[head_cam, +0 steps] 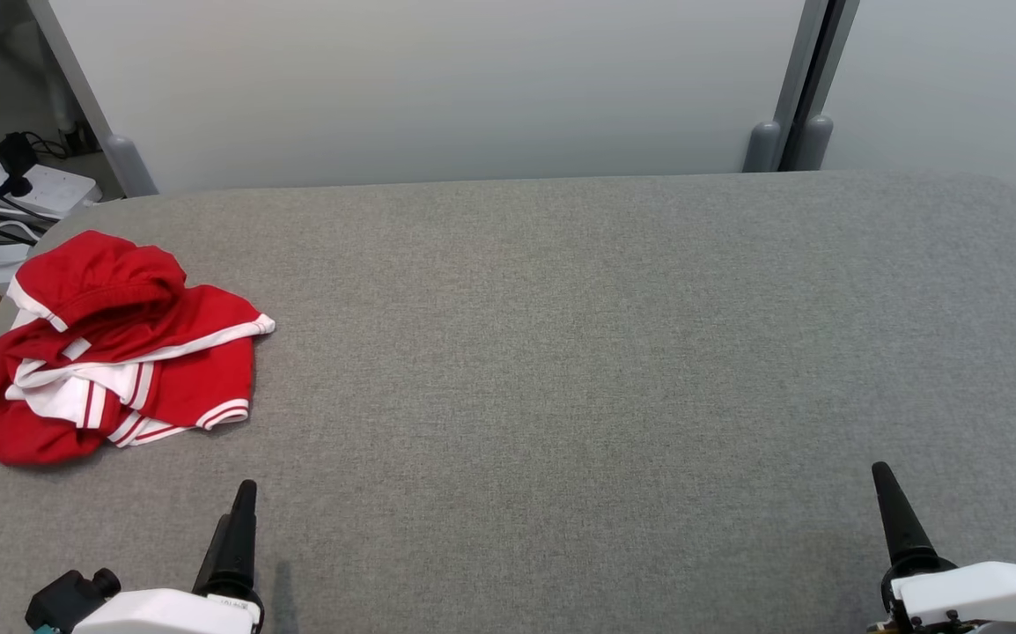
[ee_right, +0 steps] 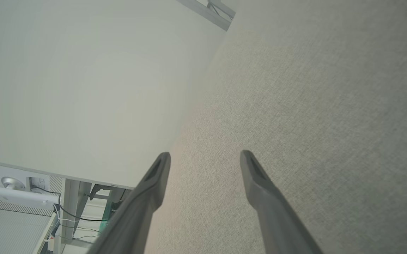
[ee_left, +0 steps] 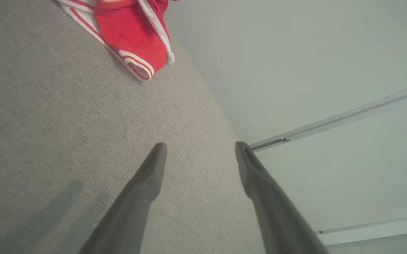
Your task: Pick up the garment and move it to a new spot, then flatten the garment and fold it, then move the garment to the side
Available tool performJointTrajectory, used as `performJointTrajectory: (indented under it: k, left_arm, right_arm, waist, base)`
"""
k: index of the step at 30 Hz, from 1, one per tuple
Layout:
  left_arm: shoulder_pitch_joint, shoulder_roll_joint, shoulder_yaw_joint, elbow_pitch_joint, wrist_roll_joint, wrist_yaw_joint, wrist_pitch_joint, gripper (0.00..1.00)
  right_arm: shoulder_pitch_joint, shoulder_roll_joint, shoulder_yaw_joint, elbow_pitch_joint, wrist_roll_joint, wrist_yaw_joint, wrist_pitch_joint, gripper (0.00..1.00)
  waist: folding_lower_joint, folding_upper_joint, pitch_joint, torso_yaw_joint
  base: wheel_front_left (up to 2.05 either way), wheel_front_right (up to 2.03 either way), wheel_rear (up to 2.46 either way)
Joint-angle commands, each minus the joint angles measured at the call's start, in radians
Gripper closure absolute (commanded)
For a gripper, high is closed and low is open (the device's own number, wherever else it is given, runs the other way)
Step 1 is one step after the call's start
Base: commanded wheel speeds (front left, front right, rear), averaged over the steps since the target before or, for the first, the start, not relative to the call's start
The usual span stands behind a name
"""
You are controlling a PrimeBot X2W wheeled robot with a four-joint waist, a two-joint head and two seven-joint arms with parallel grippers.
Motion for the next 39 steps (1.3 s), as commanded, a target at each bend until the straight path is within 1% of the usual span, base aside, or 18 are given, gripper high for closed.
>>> performJointTrajectory:
  k: [1, 3, 4, 13, 26, 28, 29, 30, 39]
  left_arm:
    - [-0.057, 0.021, 0.010, -0.019, 0.041, 0.000, -0.014, 0.00]
    - [-0.058, 0.021, 0.011, -0.017, 0.075, 0.000, -0.020, 0.00]
    - [-0.058, 0.021, 0.011, -0.017, 0.075, 0.000, -0.020, 0.00]
    - [-0.061, 0.018, 0.021, -0.015, 0.223, -0.001, -0.047, 0.00]
    - [-0.069, 0.019, 0.036, 0.009, 0.387, -0.001, -0.086, 0.00]
    - [-0.070, 0.021, 0.040, 0.012, 0.427, -0.001, -0.095, 0.00]
    - [-0.070, 0.021, 0.040, 0.012, 0.427, -0.001, -0.095, 0.00]
    - [-0.071, 0.021, 0.044, 0.014, 0.454, -0.001, -0.101, 0.00]
    - [-0.076, 0.013, 0.072, 0.006, 0.593, 0.001, -0.128, 0.00]
  right_arm:
    - [-0.050, -0.016, 0.012, -0.018, -0.043, 0.004, -0.015, 0.00]
    - [-0.051, -0.016, 0.013, -0.017, -0.075, 0.004, -0.021, 0.00]
    - [-0.051, -0.016, 0.013, -0.017, -0.075, 0.004, -0.021, 0.00]
    - [-0.060, -0.016, 0.022, -0.014, -0.201, 0.004, -0.047, 0.00]
    - [-0.073, -0.014, 0.029, -0.010, -0.370, 0.005, -0.085, 0.00]
    - [-0.077, -0.014, 0.027, -0.001, -0.414, 0.006, -0.094, 0.00]
    - [-0.077, -0.014, 0.027, -0.001, -0.414, 0.006, -0.094, 0.00]
    - [-0.079, -0.014, 0.027, 0.005, -0.442, 0.006, -0.099, 0.00]
    - [-0.090, -0.015, 0.047, 0.016, -0.549, 0.006, -0.125, 0.00]
  waist:
    - [-0.0001, 0.0000, -0.001, -0.001]
    - [-0.0001, 0.0000, -0.001, -0.001]
    - [-0.0001, 0.0000, -0.001, -0.001]
    - [-0.0001, 0.0000, -0.004, -0.004]
    - [-0.0001, 0.0000, -0.004, -0.008]
    - [-0.0001, 0.0000, -0.004, -0.008]
    - [-0.0001, 0.0000, -0.004, -0.008]
    - [-0.0001, 0.0000, -0.005, -0.009]
    - [-0.0001, 0.0000, -0.006, -0.011]
  base:
    - [0.00, 0.00, 0.00]
    - [0.00, 0.00, 0.00]
    - [0.00, 0.00, 0.00]
    - [0.00, 0.00, 0.00]
    - [0.00, 0.00, 0.00]
    - [0.00, 0.00, 0.00]
    - [0.00, 0.00, 0.00]
    - [0.00, 0.00, 0.00]
    - [0.00, 0.00, 0.00]
